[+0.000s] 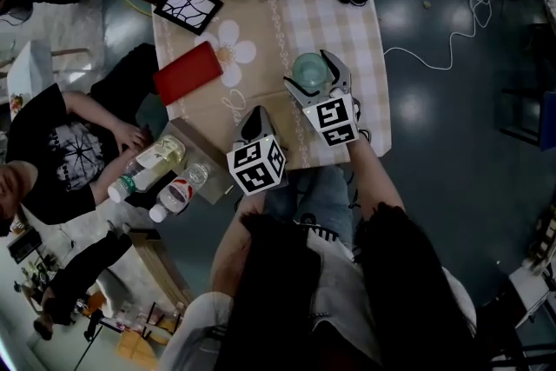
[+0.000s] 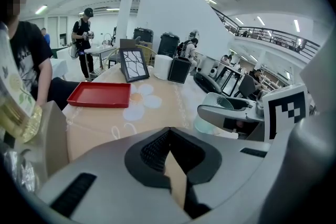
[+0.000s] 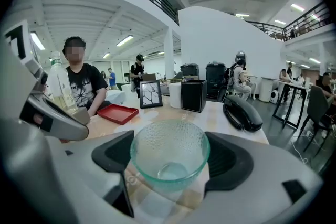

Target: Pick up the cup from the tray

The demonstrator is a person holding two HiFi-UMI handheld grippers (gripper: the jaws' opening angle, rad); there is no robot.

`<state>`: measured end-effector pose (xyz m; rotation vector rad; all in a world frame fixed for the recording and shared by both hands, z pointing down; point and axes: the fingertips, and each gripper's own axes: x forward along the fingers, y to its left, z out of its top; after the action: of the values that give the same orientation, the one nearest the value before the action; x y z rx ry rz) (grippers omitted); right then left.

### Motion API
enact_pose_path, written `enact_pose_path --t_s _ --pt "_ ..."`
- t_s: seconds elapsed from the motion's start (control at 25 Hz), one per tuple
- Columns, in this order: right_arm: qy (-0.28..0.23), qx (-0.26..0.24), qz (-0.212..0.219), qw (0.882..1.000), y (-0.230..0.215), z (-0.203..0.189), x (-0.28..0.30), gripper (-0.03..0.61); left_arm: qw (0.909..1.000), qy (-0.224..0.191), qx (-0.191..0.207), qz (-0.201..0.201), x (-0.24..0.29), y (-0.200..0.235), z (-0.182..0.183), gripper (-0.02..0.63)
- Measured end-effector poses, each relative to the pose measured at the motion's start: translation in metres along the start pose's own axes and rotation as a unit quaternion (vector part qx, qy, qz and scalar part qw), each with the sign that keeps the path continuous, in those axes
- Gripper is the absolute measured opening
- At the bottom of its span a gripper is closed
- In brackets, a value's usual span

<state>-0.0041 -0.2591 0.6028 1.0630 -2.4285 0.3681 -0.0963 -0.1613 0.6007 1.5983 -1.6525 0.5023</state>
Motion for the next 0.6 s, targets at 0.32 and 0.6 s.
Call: enact_pose_path --t_s 0.32,0.6 --pt "-0.06 0.015 -0.008 0.998 0.004 0.043 -0.043 0.407 0.9998 -0.016 -0.004 0.006 -0.018 0.001 0.009 0.005" --pt "-0.059 0.004 -0.008 0.998 0.001 0.063 -0.072 0.405 0.9987 -0.05 0.003 -0.001 -0.037 -0.012 0.027 0.005"
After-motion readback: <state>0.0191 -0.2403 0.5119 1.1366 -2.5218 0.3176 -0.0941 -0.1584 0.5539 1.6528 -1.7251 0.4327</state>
